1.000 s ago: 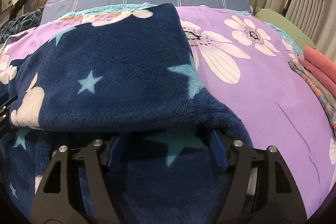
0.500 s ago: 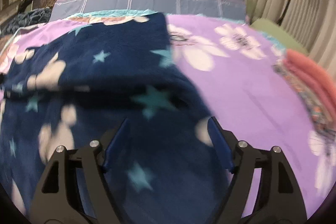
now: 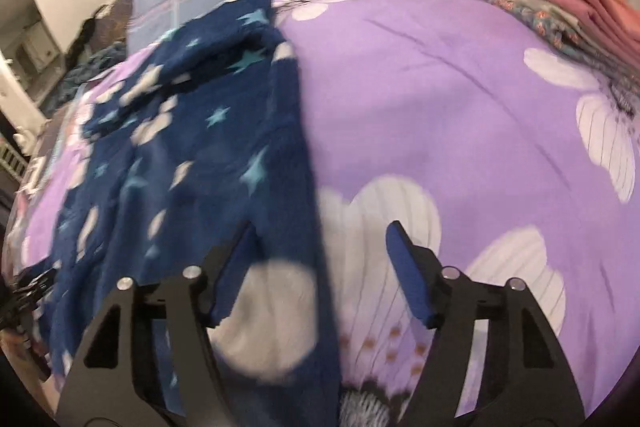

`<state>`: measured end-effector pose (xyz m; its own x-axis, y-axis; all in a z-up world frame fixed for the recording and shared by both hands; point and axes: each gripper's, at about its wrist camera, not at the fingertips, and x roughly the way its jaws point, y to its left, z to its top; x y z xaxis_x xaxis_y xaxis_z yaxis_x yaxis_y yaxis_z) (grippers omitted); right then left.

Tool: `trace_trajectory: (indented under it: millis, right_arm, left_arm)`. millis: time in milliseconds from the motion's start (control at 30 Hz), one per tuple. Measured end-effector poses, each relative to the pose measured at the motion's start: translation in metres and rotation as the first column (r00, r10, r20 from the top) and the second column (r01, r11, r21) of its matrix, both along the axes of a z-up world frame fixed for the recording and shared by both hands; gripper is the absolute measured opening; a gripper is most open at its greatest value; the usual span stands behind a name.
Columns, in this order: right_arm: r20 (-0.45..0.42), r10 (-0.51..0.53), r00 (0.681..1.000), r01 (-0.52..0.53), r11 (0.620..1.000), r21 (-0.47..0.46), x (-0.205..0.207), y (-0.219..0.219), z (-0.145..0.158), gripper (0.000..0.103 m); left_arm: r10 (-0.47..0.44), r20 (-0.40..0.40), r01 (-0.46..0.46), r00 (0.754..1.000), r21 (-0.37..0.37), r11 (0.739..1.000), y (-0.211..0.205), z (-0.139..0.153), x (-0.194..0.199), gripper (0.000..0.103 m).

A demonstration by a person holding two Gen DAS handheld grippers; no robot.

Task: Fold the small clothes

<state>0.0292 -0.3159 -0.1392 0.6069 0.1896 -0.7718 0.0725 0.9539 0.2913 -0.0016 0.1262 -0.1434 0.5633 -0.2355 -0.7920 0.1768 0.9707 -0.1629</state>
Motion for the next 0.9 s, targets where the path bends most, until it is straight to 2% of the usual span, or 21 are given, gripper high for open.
trace_trajectory:
  millis: [100,200,267,300,400,467,600,633,667,700,733,800,867,900]
  right_arm:
    - [0.042,0.028,0.999,-0.029,0.999,0.026,-0.019,0.012,0.014,0.059]
    - [0.091,0.142,0.986,-0.153,0.980,0.124,-0.035,0.034,0.026,0.052]
    - [0.105,0.249,0.963,-0.266,0.940,0.213,-0.043,0.055,0.028,0.049]
    - [0.114,0.332,0.936,-0.351,0.894,0.278,-0.048,0.073,0.028,0.049]
    - [0.122,0.462,0.879,-0.470,0.792,0.389,-0.054,0.108,0.023,0.049]
    - [0.099,0.504,0.858,-0.496,0.761,0.419,-0.051,0.129,0.016,0.049]
    - [0.032,0.555,0.831,-0.508,0.736,0.447,-0.034,0.156,-0.003,0.049]
    - [0.032,0.559,0.829,-0.505,0.722,0.474,-0.031,0.159,-0.004,0.045]
    - [0.047,0.568,0.822,-0.509,0.693,0.511,-0.032,0.164,-0.003,0.029]
    - [0.089,0.574,0.814,-0.521,0.653,0.550,-0.029,0.165,0.005,0.021]
    - [0.139,0.559,0.817,-0.528,0.629,0.570,-0.028,0.162,0.016,0.009]
    - [0.203,0.500,0.842,-0.514,0.630,0.582,-0.027,0.146,0.035,0.008]
    - [0.193,0.475,0.858,-0.490,0.649,0.582,-0.026,0.132,0.042,0.007]
    - [0.165,0.462,0.872,-0.467,0.680,0.566,-0.027,0.122,0.041,0.007]
  left_arm:
    - [0.001,0.011,-0.001,1.000,0.004,1.000,-0.004,0.005,-0.011,0.090]
    - [-0.021,0.043,0.021,0.999,0.020,1.000,-0.013,0.013,-0.024,0.090]
    - [-0.027,0.050,0.025,0.998,0.029,0.999,-0.015,0.014,-0.031,0.090]
    - [-0.022,0.049,0.021,0.999,0.035,0.999,-0.016,0.013,-0.033,0.090]
    - [0.007,0.041,-0.008,0.999,0.006,1.000,-0.010,0.009,-0.043,0.090]
    - [0.026,0.038,-0.025,0.999,-0.021,0.999,-0.006,0.008,-0.048,0.090]
    - [0.043,0.041,-0.041,0.998,-0.053,0.998,-0.004,0.005,-0.057,0.090]
    - [0.044,0.042,-0.042,0.998,-0.050,0.998,-0.005,0.004,-0.059,0.090]
    - [0.043,0.044,-0.041,0.998,-0.044,0.998,-0.005,0.004,-0.061,0.090]
    - [0.044,0.046,-0.042,0.998,-0.038,0.998,-0.006,0.003,-0.063,0.090]
    - [0.047,0.050,-0.045,0.998,-0.035,0.998,-0.005,0.004,-0.066,0.090]
    - [0.054,0.056,-0.052,0.997,-0.037,0.998,-0.004,0.005,-0.069,0.090]
    - [0.059,0.068,-0.057,0.996,-0.029,0.998,-0.002,0.006,-0.073,0.090]
    - [0.056,0.073,-0.055,0.996,-0.015,0.998,-0.002,0.006,-0.074,0.090]
